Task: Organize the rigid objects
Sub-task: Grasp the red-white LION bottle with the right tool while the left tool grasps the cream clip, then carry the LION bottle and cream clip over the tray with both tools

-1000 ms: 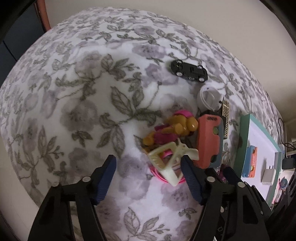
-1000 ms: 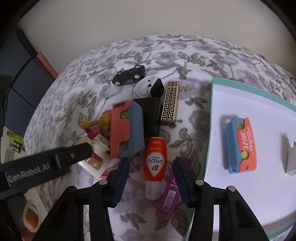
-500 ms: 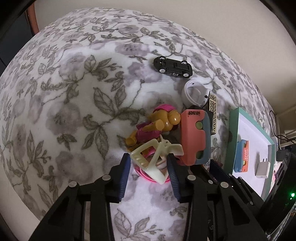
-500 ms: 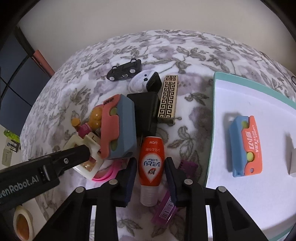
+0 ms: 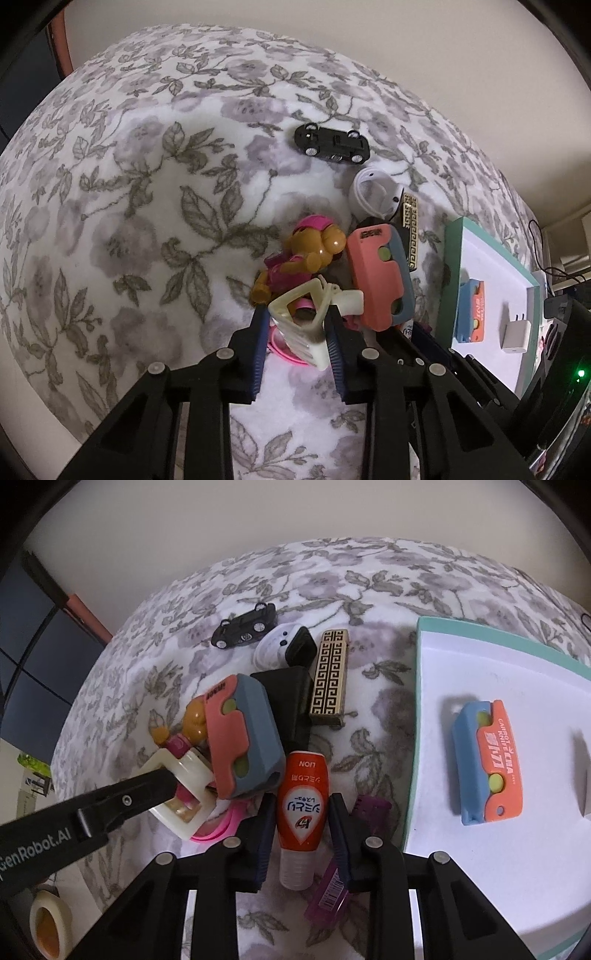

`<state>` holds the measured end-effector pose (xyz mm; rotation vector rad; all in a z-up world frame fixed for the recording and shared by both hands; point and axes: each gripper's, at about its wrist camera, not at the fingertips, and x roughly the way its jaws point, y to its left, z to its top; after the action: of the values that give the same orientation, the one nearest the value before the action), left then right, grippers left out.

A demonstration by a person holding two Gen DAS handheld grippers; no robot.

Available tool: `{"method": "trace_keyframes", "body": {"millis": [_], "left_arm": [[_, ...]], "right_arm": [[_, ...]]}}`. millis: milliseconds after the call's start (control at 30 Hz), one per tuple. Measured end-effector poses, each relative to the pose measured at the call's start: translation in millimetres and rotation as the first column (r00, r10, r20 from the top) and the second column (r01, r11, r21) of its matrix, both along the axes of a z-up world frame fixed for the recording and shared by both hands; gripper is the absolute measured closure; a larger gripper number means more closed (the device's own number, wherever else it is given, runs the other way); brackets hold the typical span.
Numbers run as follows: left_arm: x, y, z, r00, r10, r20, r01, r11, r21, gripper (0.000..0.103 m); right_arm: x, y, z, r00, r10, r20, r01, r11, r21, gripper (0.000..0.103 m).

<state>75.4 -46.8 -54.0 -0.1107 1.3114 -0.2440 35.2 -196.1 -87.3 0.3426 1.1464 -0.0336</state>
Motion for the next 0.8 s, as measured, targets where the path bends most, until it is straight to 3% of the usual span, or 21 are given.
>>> {"method": "trace_keyframes", "body": {"millis": [600,800], "left_arm": [[-7,3,43,0.992,0.003,0.124,0.003,0.998,-0.055,0.072],[-9,-2,53,0.99,-0.001,0.139,0.016,0.995,-0.102,0.072]], "right_arm": [[-8,-7,39,0.994,-0.027,0.11,0.019,0.998,0.066,0.073],[-14,-20,43,0.99,-0.078,0.115,0.069,0.994,0.084,0.073]]}}
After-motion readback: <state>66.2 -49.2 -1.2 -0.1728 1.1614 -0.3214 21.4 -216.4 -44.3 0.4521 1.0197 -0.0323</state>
